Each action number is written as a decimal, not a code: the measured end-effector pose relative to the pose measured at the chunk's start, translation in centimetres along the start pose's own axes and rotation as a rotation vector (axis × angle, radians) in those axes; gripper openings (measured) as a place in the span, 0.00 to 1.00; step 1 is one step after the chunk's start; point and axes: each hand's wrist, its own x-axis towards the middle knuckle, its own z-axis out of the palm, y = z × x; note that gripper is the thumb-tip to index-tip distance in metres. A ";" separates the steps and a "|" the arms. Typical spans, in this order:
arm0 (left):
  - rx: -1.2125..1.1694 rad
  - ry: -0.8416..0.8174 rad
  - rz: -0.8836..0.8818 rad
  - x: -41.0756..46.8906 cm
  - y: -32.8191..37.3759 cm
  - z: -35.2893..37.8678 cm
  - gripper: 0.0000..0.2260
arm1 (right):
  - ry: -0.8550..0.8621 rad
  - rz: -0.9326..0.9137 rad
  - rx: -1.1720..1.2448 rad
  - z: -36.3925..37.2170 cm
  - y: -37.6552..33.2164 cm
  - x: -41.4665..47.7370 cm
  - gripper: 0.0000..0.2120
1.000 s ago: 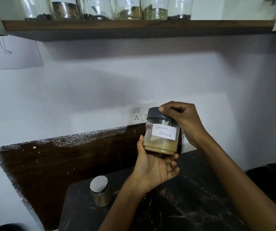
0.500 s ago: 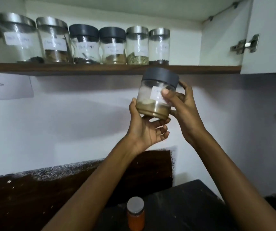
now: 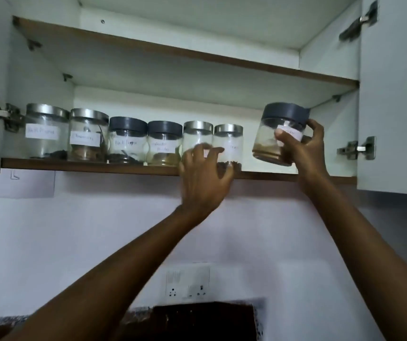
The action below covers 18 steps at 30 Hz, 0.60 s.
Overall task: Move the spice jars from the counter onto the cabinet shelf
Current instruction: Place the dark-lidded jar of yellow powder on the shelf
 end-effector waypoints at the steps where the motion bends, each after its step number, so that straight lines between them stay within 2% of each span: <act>1: 0.177 0.011 0.096 0.7 -1.5 0.2 0.25 | -0.019 0.003 -0.021 -0.3 0.8 0.9 0.34; 4: 0.507 -0.173 0.167 2.0 -6.1 0.7 0.39 | -0.075 0.042 -0.076 -1.1 3.8 2.9 0.34; 6: 0.575 -0.221 0.153 2.0 -8.9 1.5 0.41 | -0.106 0.056 -0.117 -1.4 5.7 4.0 0.34; 14: 0.652 -0.084 0.250 1.3 -12.2 3.3 0.43 | -0.331 0.203 -0.239 -0.9 8.8 8.2 0.33; 18: 0.631 -0.065 0.274 1.2 -12.2 3.4 0.42 | -0.319 0.222 -0.311 -0.4 9.7 8.4 0.28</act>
